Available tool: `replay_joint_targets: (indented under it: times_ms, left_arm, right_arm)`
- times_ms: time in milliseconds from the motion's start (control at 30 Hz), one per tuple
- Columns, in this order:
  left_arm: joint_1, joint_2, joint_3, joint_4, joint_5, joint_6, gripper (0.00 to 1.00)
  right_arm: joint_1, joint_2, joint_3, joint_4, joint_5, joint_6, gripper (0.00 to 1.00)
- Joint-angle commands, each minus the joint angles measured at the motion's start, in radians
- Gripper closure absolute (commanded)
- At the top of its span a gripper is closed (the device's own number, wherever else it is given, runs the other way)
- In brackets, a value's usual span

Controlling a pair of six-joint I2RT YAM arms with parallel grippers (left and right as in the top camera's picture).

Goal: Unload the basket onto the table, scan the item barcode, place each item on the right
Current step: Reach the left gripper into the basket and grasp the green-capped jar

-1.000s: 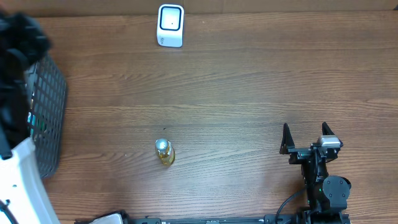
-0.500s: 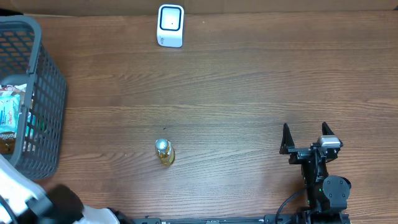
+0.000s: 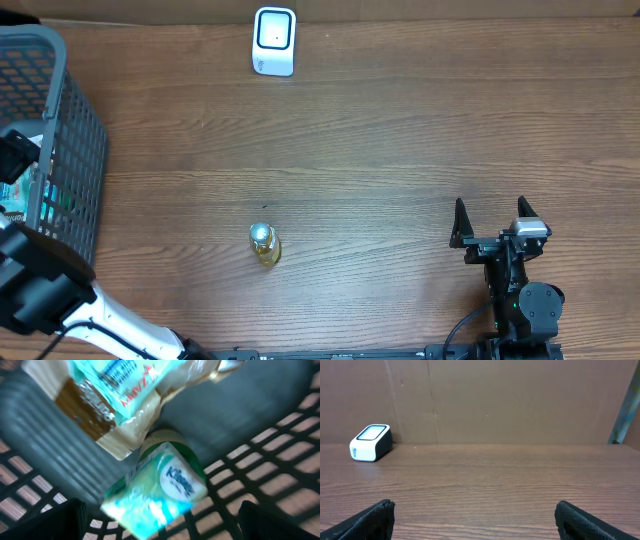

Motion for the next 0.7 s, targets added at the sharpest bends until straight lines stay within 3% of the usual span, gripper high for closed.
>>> replay_joint_targets:
  times_ms: [0, 367, 667]
  left_arm:
    - [-0.001, 0.063, 0.011, -0.019, 0.011, 0.071, 0.0]
    - [-0.003, 0.198, 0.008, -0.042, 0.06, 0.071, 0.0]
    - [-0.003, 0.202, 0.0, -0.037, 0.055, 0.066, 0.13]
  right_arm:
    - [0.005, -0.005, -0.01, 0.006, 0.004, -0.005, 0.0]
    - [0.005, -0.005, -0.01, 0.006, 0.004, -0.004, 0.0]
    - [0.005, -0.005, -0.01, 0.006, 0.004, -0.005, 0.0]
